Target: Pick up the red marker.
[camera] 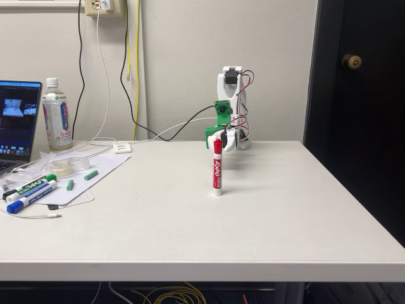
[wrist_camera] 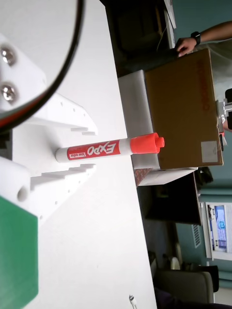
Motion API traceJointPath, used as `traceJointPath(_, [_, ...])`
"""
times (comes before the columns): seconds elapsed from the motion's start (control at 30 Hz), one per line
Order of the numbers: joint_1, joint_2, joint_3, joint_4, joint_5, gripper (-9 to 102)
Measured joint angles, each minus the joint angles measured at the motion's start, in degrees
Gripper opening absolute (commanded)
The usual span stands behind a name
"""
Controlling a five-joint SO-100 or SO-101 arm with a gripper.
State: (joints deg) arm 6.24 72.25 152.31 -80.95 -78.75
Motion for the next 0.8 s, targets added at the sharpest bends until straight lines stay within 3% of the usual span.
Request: traceJointPath(0.8, [0.1,-13.4,-15.2,-0.5,-1.9,18])
